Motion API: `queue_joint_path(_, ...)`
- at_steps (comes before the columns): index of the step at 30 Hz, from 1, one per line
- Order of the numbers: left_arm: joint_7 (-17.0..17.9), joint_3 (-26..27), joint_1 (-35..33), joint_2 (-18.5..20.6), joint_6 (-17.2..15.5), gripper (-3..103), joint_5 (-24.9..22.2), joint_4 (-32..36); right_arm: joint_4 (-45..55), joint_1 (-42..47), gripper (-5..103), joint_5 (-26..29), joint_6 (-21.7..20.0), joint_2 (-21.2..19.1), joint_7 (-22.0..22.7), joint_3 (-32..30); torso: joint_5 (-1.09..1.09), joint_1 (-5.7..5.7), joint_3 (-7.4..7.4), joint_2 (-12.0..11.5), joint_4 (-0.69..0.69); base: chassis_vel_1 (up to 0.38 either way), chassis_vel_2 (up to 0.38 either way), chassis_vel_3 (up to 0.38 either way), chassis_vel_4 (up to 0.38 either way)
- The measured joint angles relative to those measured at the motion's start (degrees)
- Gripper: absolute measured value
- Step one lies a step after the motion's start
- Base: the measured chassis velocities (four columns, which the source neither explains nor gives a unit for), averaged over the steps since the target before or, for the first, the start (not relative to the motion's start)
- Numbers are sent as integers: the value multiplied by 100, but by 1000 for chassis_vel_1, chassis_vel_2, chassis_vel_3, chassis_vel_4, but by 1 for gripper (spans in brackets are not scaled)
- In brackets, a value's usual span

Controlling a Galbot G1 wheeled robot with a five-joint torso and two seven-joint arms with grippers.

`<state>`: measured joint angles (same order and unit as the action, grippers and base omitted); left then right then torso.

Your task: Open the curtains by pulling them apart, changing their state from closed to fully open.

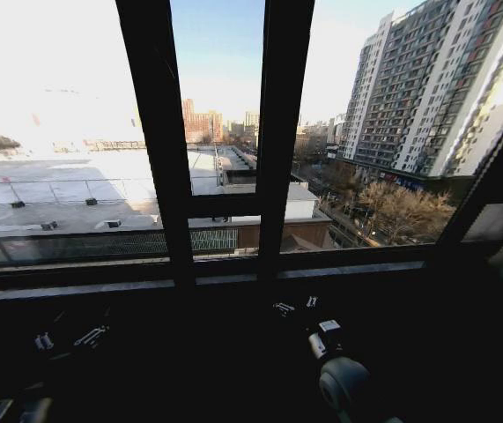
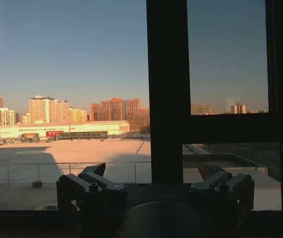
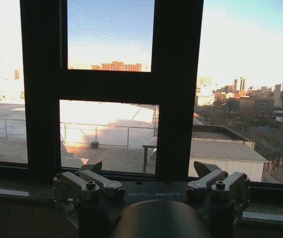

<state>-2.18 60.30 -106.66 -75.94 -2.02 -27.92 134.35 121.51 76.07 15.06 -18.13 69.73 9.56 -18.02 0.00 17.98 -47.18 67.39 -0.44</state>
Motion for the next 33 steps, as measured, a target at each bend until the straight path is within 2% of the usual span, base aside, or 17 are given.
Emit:
queue_joint_path(27,-2,7,16,-14,80,100,16,-27,-91,-41,100,10,18,20,3,-7,2,1,0,-1,1,3,-367,1,369)
queue_joint_path(28,-3,17,13,-5,107,100,7,-41,-117,-53,100,-20,41,35,3,1,-3,2,-1,-2,-1,-15,-420,23,414)
queue_joint_path(32,-4,20,2,-4,126,100,1,-44,-238,-71,100,-201,248,51,-5,25,2,-2,1,1,3,-14,-375,34,358)
queue_joint_path(33,-5,20,2,-5,128,100,-1,-48,-258,-76,100,-230,268,54,-7,26,2,-2,1,1,-1,-18,-266,16,250)
